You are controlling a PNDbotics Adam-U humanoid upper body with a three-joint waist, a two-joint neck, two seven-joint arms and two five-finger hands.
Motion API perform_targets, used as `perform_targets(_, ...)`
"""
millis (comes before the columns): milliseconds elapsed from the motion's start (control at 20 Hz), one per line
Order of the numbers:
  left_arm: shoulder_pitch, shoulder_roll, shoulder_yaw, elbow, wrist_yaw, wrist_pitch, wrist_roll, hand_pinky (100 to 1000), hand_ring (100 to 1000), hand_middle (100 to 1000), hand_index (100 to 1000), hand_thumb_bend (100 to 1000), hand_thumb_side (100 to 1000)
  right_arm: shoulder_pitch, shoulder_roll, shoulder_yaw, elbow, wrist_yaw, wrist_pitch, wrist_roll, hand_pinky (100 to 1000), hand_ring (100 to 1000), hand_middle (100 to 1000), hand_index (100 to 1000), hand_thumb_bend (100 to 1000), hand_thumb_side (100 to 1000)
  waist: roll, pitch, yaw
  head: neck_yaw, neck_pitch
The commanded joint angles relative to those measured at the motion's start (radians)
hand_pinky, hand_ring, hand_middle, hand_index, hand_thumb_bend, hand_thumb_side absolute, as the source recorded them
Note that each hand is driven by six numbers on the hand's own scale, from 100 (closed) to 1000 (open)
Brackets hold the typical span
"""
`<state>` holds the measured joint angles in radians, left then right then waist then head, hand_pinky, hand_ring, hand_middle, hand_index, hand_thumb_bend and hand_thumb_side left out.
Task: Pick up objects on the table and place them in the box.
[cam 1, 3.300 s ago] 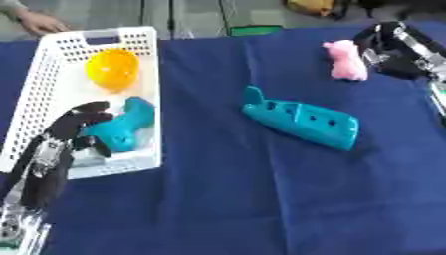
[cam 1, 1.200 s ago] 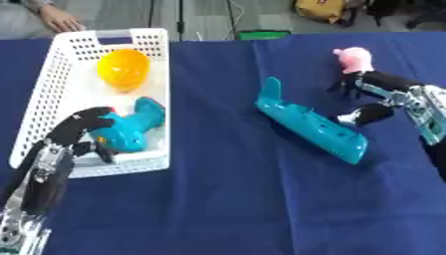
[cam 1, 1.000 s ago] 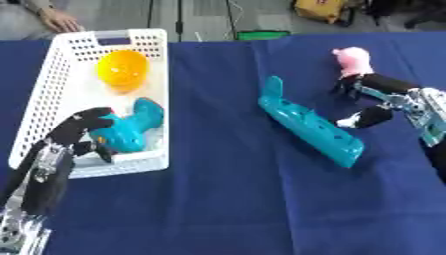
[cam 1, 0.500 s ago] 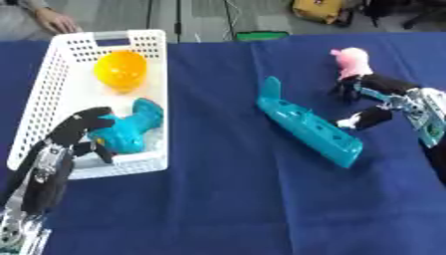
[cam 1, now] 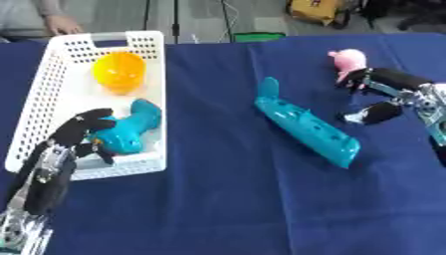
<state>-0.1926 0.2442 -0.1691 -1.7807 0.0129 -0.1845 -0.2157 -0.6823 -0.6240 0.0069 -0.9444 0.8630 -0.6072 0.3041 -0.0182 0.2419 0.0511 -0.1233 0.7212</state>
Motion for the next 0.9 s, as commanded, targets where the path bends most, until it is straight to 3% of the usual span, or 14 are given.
perform_targets(50, -0.004, 0.006, 0.004, -0.01, 0.001, -0.001, 0.001, 454, 834, 837, 763, 281, 1000, 0.003, -0.054, 0.002, -0.057, -0.03, -0.002, 0.012, 560, 677, 756, 833, 497, 629, -0.002, -0.023, -0.005, 0.004, -0.003)
perform_targets(150, -0.004, 0.006, 0.004, -0.01, 0.001, -0.001, 0.001, 454, 834, 837, 763, 281, 1000, 0.013, -0.058, 0.005, -0.075, -0.036, -0.001, 0.019, 561, 677, 756, 833, 497, 629, -0.002, -0.024, -0.007, 0.005, -0.003)
perform_targets(200, -0.004, 0.006, 0.004, -0.01, 0.001, -0.001, 0.001, 454, 834, 837, 763, 280, 1000, 0.017, -0.058, 0.007, -0.082, -0.04, 0.0, 0.022, 559, 676, 757, 835, 544, 637, -0.002, -0.024, -0.007, 0.005, -0.003)
perform_targets(250, -0.004, 0.006, 0.005, -0.01, 0.002, -0.001, 0.002, 454, 834, 837, 763, 281, 1000, 0.026, -0.059, 0.012, -0.095, -0.044, -0.004, 0.026, 559, 676, 757, 835, 492, 634, -0.002, -0.024, -0.008, 0.005, -0.003)
perform_targets(900, -0.005, 0.007, 0.006, -0.008, 0.003, -0.001, 0.001, 455, 834, 838, 764, 280, 1000, 0.094, -0.05, 0.065, -0.213, -0.069, -0.008, 0.07, 547, 667, 753, 834, 485, 659, -0.001, -0.024, -0.007, 0.002, -0.006)
